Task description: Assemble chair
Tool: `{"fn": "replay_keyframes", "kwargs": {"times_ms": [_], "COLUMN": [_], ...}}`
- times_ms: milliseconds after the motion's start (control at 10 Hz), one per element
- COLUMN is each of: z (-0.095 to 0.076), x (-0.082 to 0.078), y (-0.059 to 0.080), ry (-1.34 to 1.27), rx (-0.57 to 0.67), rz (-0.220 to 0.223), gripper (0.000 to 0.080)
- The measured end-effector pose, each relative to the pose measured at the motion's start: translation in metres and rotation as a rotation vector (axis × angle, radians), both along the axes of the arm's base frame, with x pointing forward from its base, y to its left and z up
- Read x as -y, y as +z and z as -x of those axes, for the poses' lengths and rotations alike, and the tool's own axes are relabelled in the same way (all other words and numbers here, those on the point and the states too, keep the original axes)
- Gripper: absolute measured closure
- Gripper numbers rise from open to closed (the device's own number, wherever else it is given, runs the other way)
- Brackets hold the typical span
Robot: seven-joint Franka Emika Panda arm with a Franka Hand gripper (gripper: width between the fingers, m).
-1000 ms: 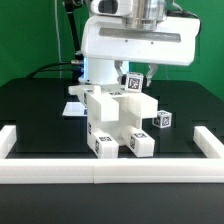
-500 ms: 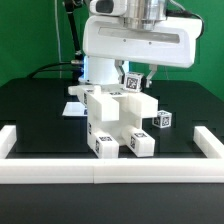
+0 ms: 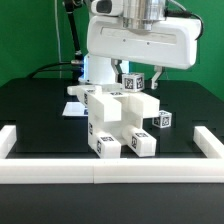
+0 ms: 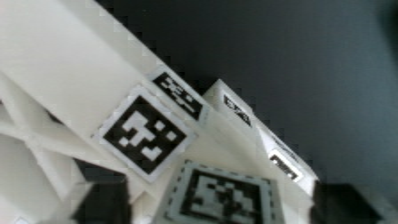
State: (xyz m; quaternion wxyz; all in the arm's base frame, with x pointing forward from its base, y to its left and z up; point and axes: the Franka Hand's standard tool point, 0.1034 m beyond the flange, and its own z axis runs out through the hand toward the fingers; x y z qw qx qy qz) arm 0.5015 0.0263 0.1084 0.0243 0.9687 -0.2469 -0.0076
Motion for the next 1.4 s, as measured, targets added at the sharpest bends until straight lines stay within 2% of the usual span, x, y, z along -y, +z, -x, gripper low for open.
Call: {"fn": "replay_keyframes", "kwargs": {"times_ms": [100,200,600,1400], "z": [0.0014,0.0014,0.0022,0.0015], "x": [-0.0018,-0.0046,-0.0042,0.0037], "y": [-0.0005,0.0003,0.0048,0.0052], "ry": [0.064,0.075,0.516,1.105], "rx": [-0.004,-0.003,-0.005,-0.031], "rz": [-0.001,-0.002,-0.016,-0.024], "gripper": [0.0191,0.0162,0.0151,0.0151]}}
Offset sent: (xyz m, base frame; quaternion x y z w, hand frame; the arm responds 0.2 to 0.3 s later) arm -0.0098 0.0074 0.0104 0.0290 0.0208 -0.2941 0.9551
